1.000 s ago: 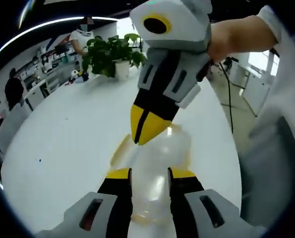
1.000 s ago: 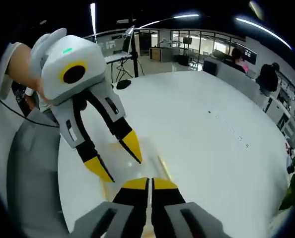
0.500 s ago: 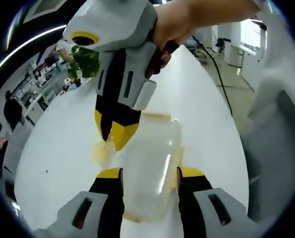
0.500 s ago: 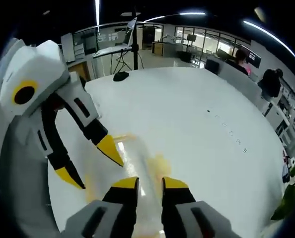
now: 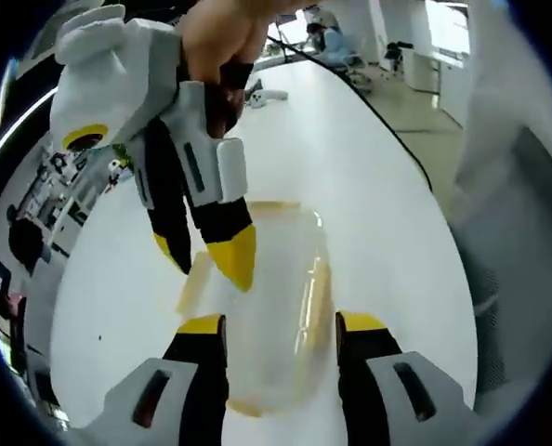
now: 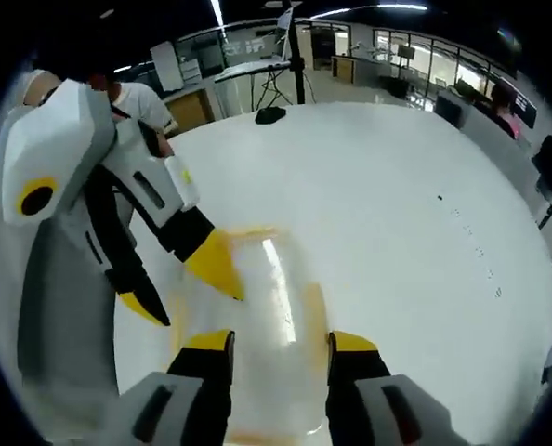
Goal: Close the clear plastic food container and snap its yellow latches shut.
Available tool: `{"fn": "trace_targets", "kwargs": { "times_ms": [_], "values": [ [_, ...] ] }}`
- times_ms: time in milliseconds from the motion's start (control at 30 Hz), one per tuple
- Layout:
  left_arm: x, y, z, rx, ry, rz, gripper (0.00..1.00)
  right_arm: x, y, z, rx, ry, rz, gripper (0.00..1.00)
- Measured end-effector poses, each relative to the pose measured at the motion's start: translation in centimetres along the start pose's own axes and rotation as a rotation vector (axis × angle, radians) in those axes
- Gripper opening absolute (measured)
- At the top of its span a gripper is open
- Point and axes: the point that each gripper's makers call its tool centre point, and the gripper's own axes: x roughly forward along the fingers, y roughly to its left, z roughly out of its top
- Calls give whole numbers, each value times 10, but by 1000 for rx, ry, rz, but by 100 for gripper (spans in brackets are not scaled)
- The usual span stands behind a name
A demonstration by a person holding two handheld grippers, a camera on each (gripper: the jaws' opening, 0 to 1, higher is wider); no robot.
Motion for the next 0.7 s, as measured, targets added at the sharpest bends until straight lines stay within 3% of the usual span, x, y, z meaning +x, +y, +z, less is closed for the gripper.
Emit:
{"fn": "trace_targets", "kwargs": {
  "times_ms": [100,500,700],
  "values": [
    [1,2,0,7,7,12,42,1,1,1,-53,24,11,37],
    [3,4,0,-2,32,17,41,5,1,1,-82,122,63,37],
    [6,4,0,7,81,17,41,7,1,0,-96,170,86,36]
  ]
}}
